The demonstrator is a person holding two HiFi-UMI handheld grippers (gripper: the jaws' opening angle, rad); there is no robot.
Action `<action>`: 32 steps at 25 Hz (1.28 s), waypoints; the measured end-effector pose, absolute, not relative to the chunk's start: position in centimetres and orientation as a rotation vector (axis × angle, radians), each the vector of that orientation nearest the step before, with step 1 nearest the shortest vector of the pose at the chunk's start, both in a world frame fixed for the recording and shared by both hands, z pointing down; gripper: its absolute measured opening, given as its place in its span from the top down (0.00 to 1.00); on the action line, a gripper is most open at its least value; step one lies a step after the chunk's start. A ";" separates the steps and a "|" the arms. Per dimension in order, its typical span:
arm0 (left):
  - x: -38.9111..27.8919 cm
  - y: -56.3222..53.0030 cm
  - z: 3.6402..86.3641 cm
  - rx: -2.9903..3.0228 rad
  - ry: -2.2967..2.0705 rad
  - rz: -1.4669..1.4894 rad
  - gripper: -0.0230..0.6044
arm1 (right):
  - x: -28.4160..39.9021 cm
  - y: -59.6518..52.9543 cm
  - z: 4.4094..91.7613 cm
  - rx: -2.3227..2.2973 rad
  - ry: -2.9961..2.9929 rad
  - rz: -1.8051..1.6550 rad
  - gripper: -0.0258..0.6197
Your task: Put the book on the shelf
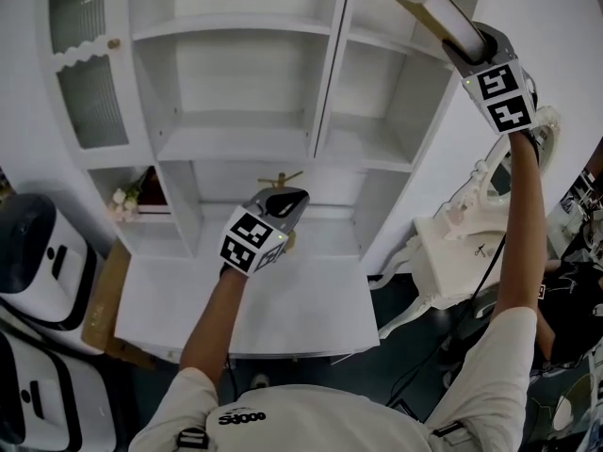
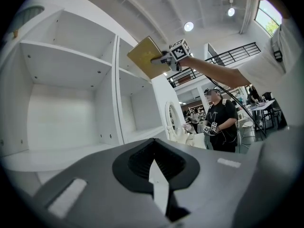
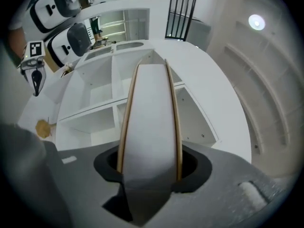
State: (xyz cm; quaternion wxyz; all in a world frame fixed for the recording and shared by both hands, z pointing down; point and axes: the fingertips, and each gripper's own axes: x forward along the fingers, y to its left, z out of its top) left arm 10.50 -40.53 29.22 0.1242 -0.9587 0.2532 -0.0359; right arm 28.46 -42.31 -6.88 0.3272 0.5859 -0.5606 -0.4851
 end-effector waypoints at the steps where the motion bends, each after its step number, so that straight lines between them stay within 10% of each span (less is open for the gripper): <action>1: 10.6 -40.3 29.3 -2.793 0.736 -0.111 0.93 | 28.3 -42.5 -6.7 1.512 -1.445 -1.269 0.63; 32: 6.8 -42.1 31.1 -2.803 0.855 -0.126 0.93 | 25.7 -52.6 -1.4 1.171 -1.177 -1.174 0.59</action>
